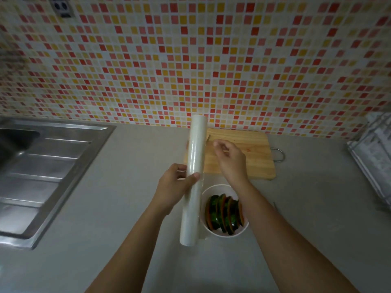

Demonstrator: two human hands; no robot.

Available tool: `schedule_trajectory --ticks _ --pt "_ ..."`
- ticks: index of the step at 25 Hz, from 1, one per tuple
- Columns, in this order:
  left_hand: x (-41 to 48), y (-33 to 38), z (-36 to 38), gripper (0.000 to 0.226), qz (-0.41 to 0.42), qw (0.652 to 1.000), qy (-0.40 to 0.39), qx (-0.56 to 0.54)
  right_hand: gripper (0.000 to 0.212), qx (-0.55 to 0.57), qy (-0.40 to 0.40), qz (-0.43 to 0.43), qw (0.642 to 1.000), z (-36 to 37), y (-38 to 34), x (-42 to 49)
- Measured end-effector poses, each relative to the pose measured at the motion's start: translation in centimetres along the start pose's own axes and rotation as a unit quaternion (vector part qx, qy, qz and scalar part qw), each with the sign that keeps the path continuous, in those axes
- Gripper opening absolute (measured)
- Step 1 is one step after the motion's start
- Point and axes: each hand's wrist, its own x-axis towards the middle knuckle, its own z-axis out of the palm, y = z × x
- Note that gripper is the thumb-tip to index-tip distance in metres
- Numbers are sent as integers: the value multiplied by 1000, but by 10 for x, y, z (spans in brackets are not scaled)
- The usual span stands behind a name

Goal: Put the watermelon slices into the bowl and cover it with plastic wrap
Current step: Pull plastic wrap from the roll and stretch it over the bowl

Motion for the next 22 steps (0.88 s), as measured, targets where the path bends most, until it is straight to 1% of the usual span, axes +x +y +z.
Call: schedule_trajectory --ticks 3,6,8,10,11,13,15,16,17,19,20,21,22 --pt "-13 11 18 35 30 999 1 17 18 70 55 9 996 -5 -23 11" --pt "-21 16 31 31 58 998 13 27 24 102 93 20 990 -15 -28 15" --pt "-26 18 38 27 72 997 21 18 21 164 87 58 981 -21 -28 17" --pt "-30 18 42 23 79 997 19 -2 13 254 61 103 960 -25 -29 17" --pt "-31 18 44 23 81 997 17 -8 10 283 55 116 951 -28 -31 17" --pt "-34 15 48 24 82 996 19 -8 3 280 65 116 951 -34 -31 16" --pt "-38 13 53 32 84 996 23 -4 8 244 79 101 961 -39 -31 16" --pt "-40 12 55 38 84 996 21 -6 9 245 83 107 960 -41 -31 16" --pt "-42 11 58 44 82 996 14 -11 9 271 84 132 950 -43 -30 16" --pt "-44 9 60 47 78 996 -4 -32 7 367 78 200 905 -47 -31 17" --pt "-44 9 61 46 76 996 -12 -45 7 399 74 219 887 -50 -31 17" --pt "-44 9 61 46 73 996 -20 -56 12 405 62 226 884 -53 -31 17" --pt "-43 9 61 48 71 995 -27 -61 21 396 45 223 889 -56 -29 18"
